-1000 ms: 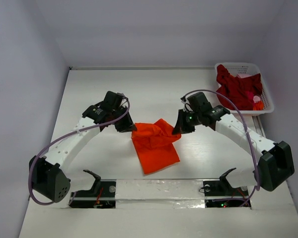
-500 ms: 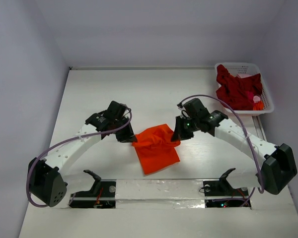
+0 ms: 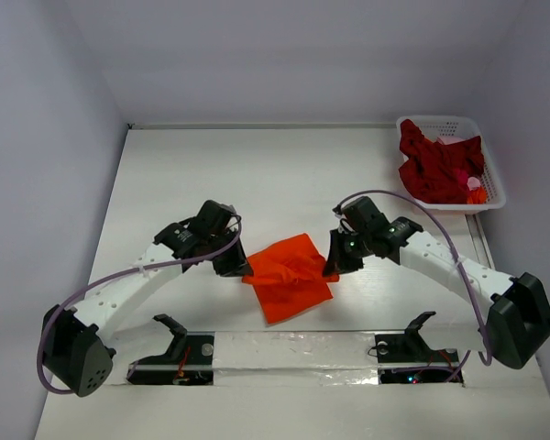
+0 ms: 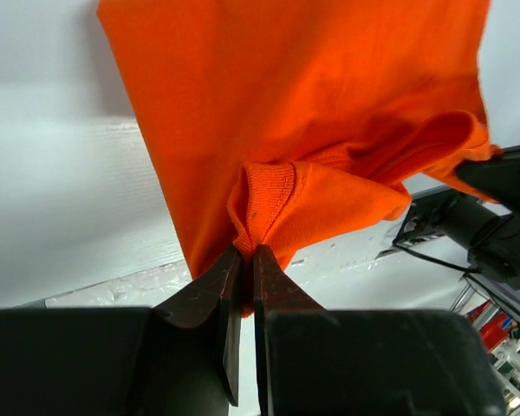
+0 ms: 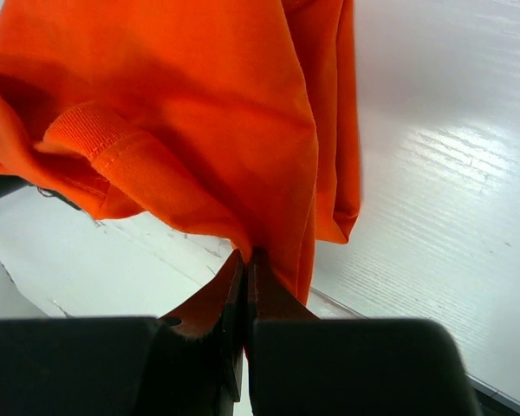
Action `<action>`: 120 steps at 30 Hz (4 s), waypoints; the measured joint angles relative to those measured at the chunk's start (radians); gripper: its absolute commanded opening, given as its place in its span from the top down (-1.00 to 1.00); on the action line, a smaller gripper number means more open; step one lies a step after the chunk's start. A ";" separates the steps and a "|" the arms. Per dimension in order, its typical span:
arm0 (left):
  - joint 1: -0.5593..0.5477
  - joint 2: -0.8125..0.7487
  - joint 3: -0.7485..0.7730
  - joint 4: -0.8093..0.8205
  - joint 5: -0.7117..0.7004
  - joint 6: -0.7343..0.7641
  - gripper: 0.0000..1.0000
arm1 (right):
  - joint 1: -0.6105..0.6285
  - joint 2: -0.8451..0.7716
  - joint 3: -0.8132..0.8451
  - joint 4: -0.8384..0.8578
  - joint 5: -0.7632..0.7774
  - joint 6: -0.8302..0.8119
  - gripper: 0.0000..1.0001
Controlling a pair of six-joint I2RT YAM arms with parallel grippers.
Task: Fold and stack the t-shirts
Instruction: Fold the tshirt
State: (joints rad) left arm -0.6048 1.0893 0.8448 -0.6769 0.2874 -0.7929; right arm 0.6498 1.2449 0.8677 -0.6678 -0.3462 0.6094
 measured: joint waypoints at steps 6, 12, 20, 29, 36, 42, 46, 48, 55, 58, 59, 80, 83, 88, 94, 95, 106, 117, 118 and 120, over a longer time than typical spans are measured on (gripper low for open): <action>-0.026 0.000 -0.050 0.007 0.018 -0.010 1.00 | 0.001 -0.011 -0.001 0.002 0.002 0.010 1.00; -0.058 0.000 -0.060 0.013 0.029 -0.021 1.00 | 0.009 -0.015 -0.028 0.011 0.003 0.018 1.00; -0.110 0.000 -0.078 0.041 0.031 -0.045 1.00 | 0.020 -0.015 -0.041 0.019 0.004 0.024 1.00; -0.217 0.003 -0.142 0.068 0.017 -0.091 1.00 | 0.027 -0.016 -0.063 0.035 0.008 0.035 1.00; -0.271 0.035 -0.172 0.100 -0.001 -0.135 1.00 | 0.032 -0.070 -0.098 0.040 0.048 0.061 1.00; -0.292 0.079 -0.172 0.129 -0.015 -0.154 1.00 | 0.039 -0.137 -0.124 0.037 0.092 0.092 1.00; -0.313 0.122 -0.164 0.137 -0.031 -0.156 1.00 | 0.039 -0.140 -0.126 0.030 0.119 0.106 1.00; -0.322 0.142 -0.154 0.139 -0.036 -0.155 1.00 | 0.039 -0.142 -0.130 0.027 0.130 0.111 1.00; -0.368 0.175 -0.127 0.146 -0.053 -0.155 0.99 | 0.039 -0.138 -0.136 0.026 0.141 0.121 1.00; -0.385 0.180 -0.122 0.148 -0.059 -0.155 0.96 | 0.039 -0.132 -0.150 0.024 0.141 0.124 1.00; -0.391 0.180 -0.122 0.148 -0.060 -0.155 0.93 | 0.039 -0.127 -0.153 0.025 0.140 0.124 1.00; -0.428 0.163 -0.052 0.009 -0.122 -0.169 -0.02 | 0.039 -0.122 -0.162 0.012 0.162 0.127 0.10; -0.428 0.129 0.047 -0.050 -0.170 -0.179 0.27 | 0.039 -0.162 -0.143 -0.016 0.183 0.127 0.61; -0.428 0.087 0.152 -0.068 -0.271 -0.201 0.95 | 0.039 -0.191 -0.053 -0.047 0.227 0.128 1.00; -0.428 0.136 0.095 0.002 -0.332 -0.214 1.00 | 0.039 -0.078 0.050 -0.024 0.221 0.070 1.00; -0.428 0.161 0.080 0.021 -0.338 -0.213 1.00 | 0.039 -0.039 0.065 -0.017 0.213 0.059 1.00; -0.425 0.358 0.064 0.158 -0.374 -0.179 1.00 | 0.093 0.255 0.136 0.082 0.137 0.004 1.00; -0.388 0.377 0.048 0.226 -0.367 -0.150 1.00 | 0.158 0.254 0.134 0.123 0.124 0.014 1.00; -0.381 0.387 0.046 0.232 -0.366 -0.146 1.00 | 0.164 0.254 0.131 0.128 0.123 0.016 1.00; -0.370 0.410 0.045 0.244 -0.362 -0.137 1.00 | 0.172 0.255 0.126 0.131 0.121 0.020 1.00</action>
State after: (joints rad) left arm -0.9752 1.4990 0.8894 -0.4332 -0.0746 -0.9295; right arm 0.8219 1.4998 0.9932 -0.5365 -0.2253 0.6292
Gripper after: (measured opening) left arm 0.003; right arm 0.010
